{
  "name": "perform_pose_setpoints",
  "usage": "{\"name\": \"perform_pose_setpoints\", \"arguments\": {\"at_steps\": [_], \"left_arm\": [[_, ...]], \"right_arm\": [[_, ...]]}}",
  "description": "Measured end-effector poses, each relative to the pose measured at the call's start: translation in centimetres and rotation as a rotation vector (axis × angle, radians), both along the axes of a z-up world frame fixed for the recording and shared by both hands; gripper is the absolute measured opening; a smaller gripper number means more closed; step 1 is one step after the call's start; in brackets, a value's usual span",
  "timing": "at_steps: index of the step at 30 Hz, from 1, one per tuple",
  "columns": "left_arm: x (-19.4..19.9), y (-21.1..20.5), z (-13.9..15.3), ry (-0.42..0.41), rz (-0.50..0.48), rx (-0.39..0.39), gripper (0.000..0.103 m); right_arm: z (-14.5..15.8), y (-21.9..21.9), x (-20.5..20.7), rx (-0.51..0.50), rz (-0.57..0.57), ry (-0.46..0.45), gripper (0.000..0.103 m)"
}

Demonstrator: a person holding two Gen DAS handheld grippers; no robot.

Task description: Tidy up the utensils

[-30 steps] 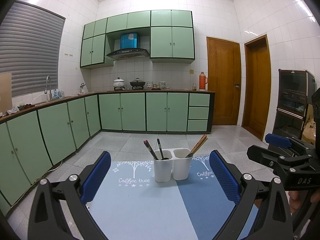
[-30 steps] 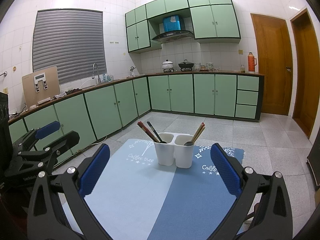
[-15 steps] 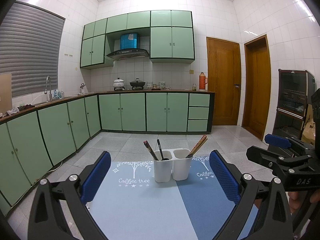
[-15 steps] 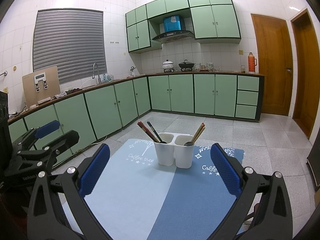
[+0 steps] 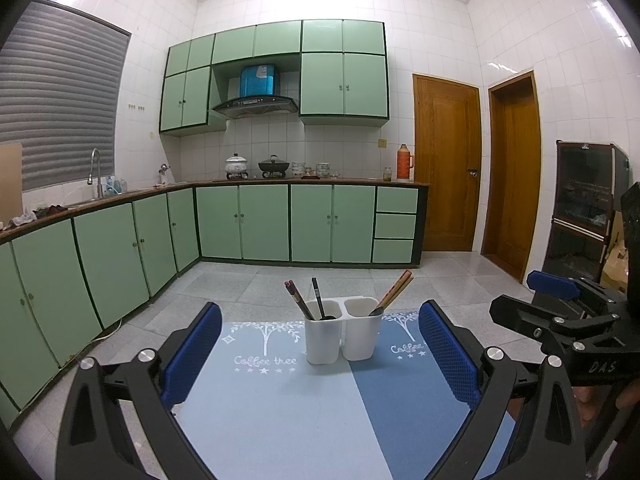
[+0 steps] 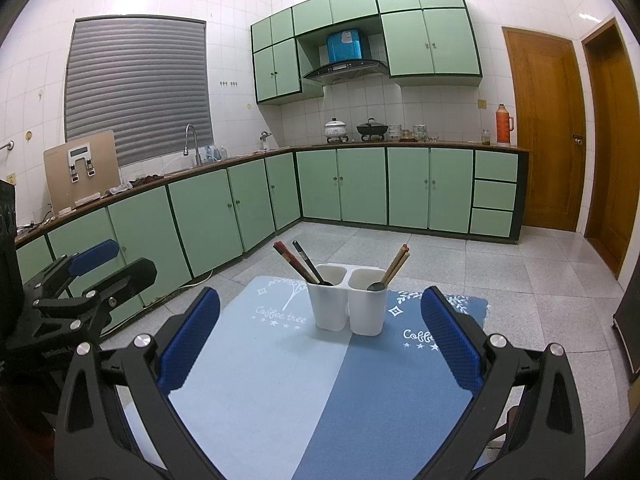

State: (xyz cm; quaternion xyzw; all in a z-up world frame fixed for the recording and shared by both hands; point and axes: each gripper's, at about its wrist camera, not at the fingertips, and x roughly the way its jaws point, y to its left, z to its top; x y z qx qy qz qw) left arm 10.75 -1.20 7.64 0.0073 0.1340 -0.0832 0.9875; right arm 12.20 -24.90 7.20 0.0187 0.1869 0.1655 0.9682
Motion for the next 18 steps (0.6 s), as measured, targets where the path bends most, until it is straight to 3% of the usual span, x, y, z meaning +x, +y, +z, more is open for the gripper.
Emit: {"name": "perform_pose_setpoints", "arguments": {"at_steps": [18], "left_arm": [[0.12, 0.05, -0.17, 0.008, 0.008, 0.004, 0.097]], "right_arm": [[-0.25, -0.47, 0.57, 0.002, -0.003, 0.007, 0.098]]}}
